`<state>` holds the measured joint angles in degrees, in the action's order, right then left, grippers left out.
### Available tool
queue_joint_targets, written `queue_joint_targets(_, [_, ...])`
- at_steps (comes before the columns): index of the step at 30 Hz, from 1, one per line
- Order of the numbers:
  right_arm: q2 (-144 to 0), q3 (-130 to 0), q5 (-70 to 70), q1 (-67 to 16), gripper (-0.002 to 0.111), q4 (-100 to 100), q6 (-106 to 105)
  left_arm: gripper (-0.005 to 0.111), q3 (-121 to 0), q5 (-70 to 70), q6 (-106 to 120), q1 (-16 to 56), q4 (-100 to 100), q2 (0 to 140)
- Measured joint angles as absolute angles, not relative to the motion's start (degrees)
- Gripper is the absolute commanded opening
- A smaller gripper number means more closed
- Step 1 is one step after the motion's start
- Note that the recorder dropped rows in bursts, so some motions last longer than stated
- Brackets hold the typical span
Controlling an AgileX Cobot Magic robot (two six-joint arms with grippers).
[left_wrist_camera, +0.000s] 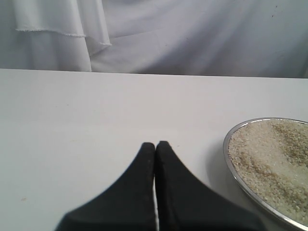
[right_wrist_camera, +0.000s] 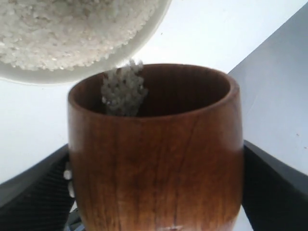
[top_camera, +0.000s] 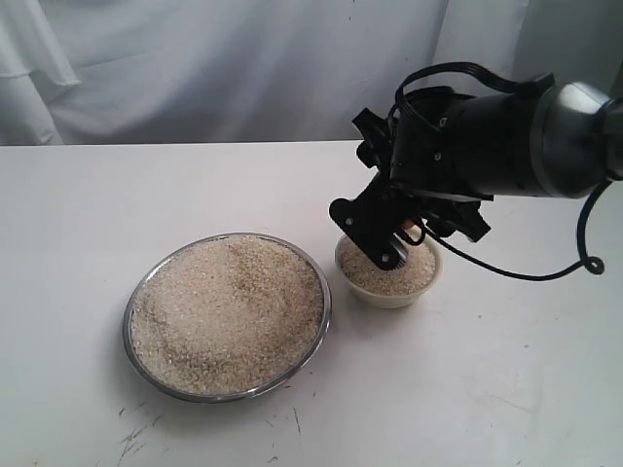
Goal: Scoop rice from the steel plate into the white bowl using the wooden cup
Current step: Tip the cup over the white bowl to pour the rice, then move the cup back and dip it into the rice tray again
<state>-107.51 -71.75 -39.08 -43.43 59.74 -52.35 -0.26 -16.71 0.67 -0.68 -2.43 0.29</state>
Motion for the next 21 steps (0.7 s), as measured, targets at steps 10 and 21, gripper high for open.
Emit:
queue_joint_targets(10, [-107.51, -71.75, -40.35, -45.25, 0.000, 63.04, -53.00, 0.000, -0.26, -16.71, 0.67, -0.68, -2.43, 0.29])
queue_joint_targets(21, [-107.51, -71.75, -35.43, -45.25, 0.000, 59.96, -39.32, 0.000, -0.26, -16.71, 0.67, -0.68, -2.43, 0.29])
